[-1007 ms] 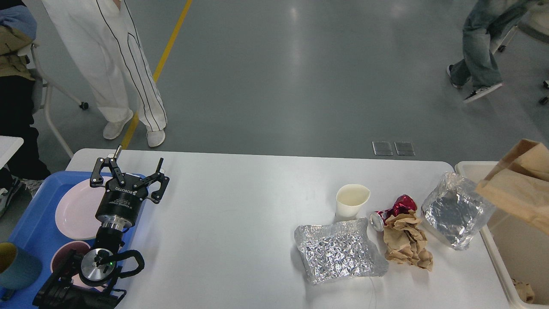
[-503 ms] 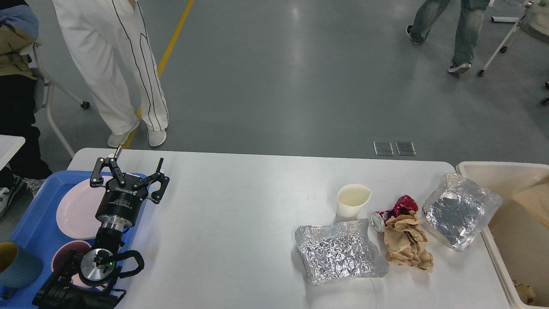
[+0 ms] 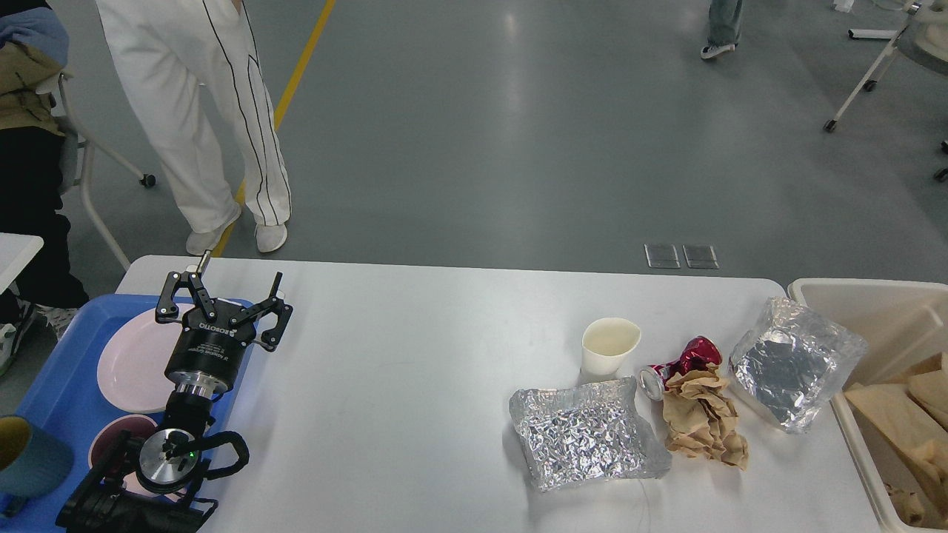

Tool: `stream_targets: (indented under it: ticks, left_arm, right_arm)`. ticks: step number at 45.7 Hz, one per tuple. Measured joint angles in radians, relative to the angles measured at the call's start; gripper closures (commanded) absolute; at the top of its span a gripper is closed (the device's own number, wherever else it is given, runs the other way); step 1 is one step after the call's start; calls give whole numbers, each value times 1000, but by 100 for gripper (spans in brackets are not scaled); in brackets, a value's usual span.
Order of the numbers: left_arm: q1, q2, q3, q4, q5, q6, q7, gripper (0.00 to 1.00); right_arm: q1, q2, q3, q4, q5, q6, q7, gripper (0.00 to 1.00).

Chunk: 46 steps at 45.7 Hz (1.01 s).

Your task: Tidy desktop

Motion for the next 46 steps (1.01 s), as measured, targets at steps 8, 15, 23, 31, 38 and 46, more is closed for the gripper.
stream_targets:
  ticks: [8, 15, 23, 31, 38, 46]
  left_arm:
    - [0, 0, 0, 0, 0, 0, 0, 4]
    - [0, 0, 0, 0, 0, 0, 0, 4]
    - [0, 0, 1, 0, 0, 0, 0, 4]
    - [0, 0, 0, 0, 0, 0, 0, 4]
    - [0, 0, 0, 0, 0, 0, 0, 4]
    - [0, 0, 0, 0, 0, 0, 0, 4]
  right_arm:
    - [-19, 42, 0, 0, 0, -4, 1, 100]
    - [-30, 95, 0, 0, 0, -48, 1, 100]
    - [-34, 111, -3, 1, 0, -63, 1, 71]
    - [-35, 105, -8, -4, -3, -92, 3, 0]
    - [-35, 100, -9, 5, -6, -110, 4, 0]
    - [-35, 97, -13, 10, -15, -108, 4, 0]
